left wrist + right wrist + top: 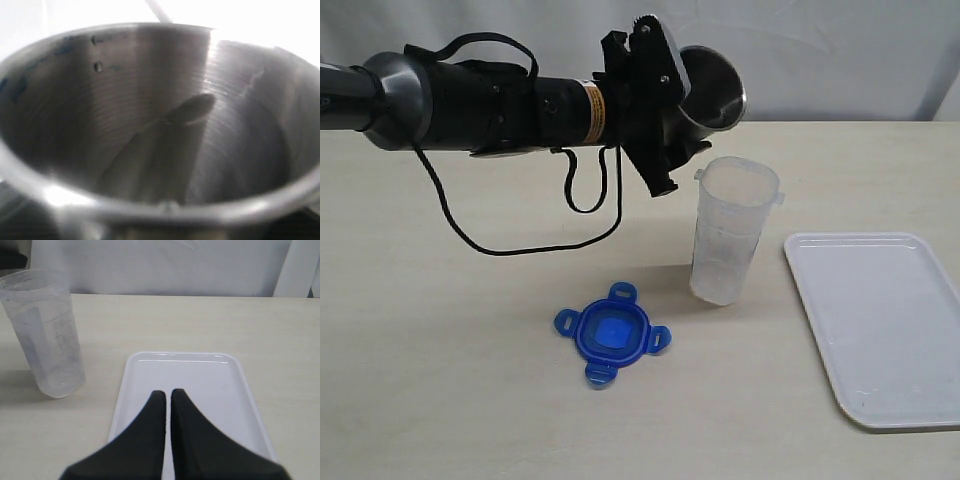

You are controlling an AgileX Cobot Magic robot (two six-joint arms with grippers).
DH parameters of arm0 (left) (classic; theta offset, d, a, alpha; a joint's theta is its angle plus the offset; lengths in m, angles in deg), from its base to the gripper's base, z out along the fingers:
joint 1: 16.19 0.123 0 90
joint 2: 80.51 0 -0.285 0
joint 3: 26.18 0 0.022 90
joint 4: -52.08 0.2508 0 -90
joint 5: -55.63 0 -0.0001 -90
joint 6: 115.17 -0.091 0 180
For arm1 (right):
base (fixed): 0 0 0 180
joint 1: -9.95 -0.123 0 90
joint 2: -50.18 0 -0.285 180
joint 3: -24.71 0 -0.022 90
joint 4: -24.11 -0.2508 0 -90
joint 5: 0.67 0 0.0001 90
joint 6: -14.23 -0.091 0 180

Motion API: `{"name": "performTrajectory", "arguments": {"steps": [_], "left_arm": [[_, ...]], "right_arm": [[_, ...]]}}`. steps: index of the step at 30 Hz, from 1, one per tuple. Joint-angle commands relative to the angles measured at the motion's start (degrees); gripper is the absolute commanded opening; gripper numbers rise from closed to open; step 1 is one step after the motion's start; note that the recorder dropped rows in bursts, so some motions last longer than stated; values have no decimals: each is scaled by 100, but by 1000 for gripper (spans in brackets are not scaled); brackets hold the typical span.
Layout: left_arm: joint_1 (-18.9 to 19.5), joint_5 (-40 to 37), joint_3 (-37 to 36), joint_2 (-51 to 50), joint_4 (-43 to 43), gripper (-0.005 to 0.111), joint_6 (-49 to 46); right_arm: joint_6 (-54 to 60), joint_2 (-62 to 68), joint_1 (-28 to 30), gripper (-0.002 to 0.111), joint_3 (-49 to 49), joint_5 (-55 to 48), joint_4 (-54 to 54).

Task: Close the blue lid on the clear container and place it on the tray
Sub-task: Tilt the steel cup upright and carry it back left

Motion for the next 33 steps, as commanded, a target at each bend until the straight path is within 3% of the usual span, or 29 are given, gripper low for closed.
{"name": "performTrajectory", "arguments": {"steps": [1,8,13,17,19,25,28,33], "left_arm": [[96,155,76,120,-619,0,657],[656,222,76,120,-1101,0,1711],[1269,745,76,120,-1101,0,2414],[1606,914,76,120,-1168,0,2444],[1966,940,76,40,-1435,0,2444],[2581,1940,76,-686,-1777,0,2275],[2605,2247,76,-1250,-2211,0,1216],[2605,2870,76,-1881,-3399,0,535]], "right_arm": [[-3,-27,19,4,-21,21,-8],[-3,-27,19,4,-21,21,-8],[-3,-27,19,4,-21,21,-8],[-3,-27,19,4,-21,21,-8],[-3,-27,19,4,-21,21,-8],[-3,-27,19,4,-21,21,-8],[-3,-27,19,4,-21,21,-8],[-3,-27,19,4,-21,21,-8]]}}
